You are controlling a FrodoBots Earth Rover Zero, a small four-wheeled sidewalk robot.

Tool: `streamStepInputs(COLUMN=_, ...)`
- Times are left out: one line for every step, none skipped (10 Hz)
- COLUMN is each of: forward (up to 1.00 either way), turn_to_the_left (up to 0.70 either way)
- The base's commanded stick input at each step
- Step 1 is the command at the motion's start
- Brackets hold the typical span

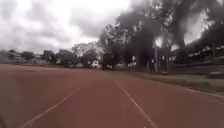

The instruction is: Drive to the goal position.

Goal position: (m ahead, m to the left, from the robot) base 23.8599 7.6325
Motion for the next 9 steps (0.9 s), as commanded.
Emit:
streamStepInputs(forward=0.7, turn_to_the_left=0.0)
streamStepInputs(forward=0.7, turn_to_the_left=0.0)
streamStepInputs(forward=0.7, turn_to_the_left=0.0)
streamStepInputs(forward=0.7, turn_to_the_left=0.0)
streamStepInputs(forward=0.7, turn_to_the_left=0.0)
streamStepInputs(forward=0.7, turn_to_the_left=0.0)
streamStepInputs(forward=0.7, turn_to_the_left=0.0)
streamStepInputs(forward=0.7, turn_to_the_left=0.0)
streamStepInputs(forward=0.7, turn_to_the_left=0.0)
